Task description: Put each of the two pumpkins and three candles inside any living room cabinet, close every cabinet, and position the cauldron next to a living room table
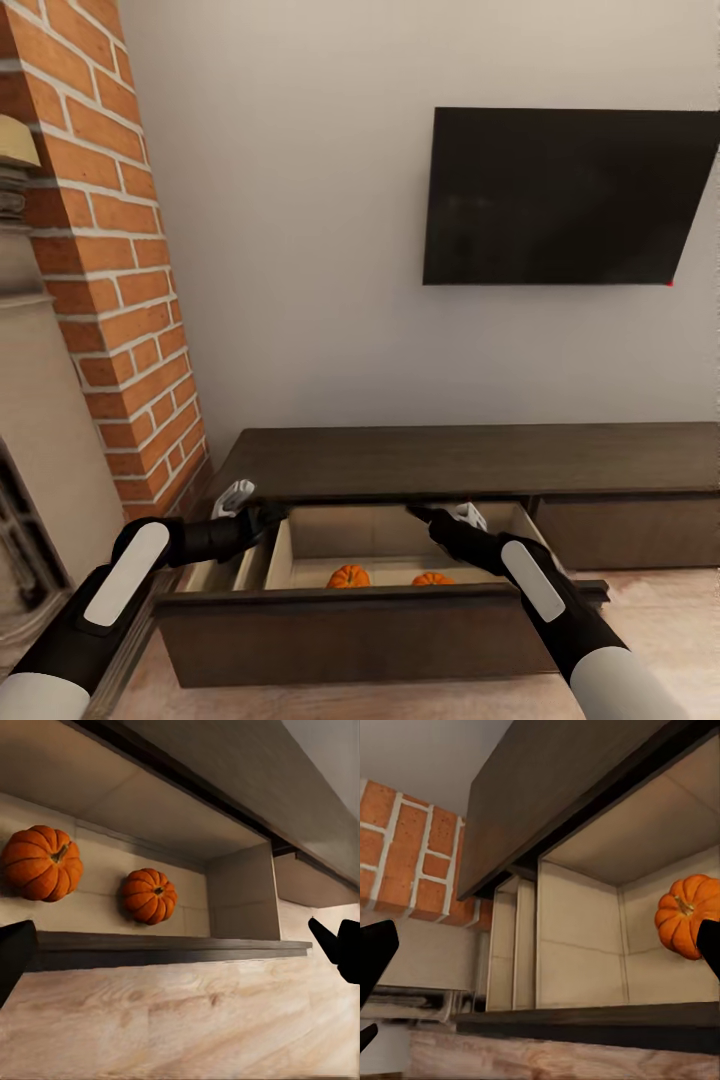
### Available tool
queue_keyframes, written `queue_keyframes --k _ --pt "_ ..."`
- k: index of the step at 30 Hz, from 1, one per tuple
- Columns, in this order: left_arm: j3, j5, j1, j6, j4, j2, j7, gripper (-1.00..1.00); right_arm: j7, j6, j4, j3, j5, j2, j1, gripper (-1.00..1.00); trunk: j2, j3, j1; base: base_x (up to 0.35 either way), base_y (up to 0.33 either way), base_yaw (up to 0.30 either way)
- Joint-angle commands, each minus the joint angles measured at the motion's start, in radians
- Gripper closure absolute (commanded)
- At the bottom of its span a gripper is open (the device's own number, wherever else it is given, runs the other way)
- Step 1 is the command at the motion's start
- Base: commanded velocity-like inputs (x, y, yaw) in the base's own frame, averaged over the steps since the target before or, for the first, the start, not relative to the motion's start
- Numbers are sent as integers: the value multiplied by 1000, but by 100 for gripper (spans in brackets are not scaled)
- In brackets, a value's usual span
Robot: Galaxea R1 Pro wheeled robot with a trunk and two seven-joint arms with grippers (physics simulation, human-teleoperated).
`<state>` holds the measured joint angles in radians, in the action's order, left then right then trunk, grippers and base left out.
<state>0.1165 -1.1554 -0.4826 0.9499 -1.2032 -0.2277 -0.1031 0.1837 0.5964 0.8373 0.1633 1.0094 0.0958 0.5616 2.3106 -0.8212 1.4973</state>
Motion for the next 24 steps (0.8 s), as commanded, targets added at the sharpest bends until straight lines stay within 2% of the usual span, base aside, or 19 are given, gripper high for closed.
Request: queue_keyframes --k 1,6,16,24 --pt "2 -11 -1 1 -1 -1 -10 -100 2 2 0 2 0 1 1 -100 1 -1 -1 -283 125 0" --pt "2 -12 -1 1 -1 -1 -10 -100 2 2 0 2 0 1 1 -100 1 -1 -1 -230 198 0" --pt "2 -12 -1 1 -1 -1 -10 -100 8 2 0 2 -1 1 1 -100 1 -1 -1 -127 250 0" --pt "2 -12 -1 2 -1 -1 -10 -100 32 3 0 2 -1 1 1 -100 1 -1 -1 -264 114 0"
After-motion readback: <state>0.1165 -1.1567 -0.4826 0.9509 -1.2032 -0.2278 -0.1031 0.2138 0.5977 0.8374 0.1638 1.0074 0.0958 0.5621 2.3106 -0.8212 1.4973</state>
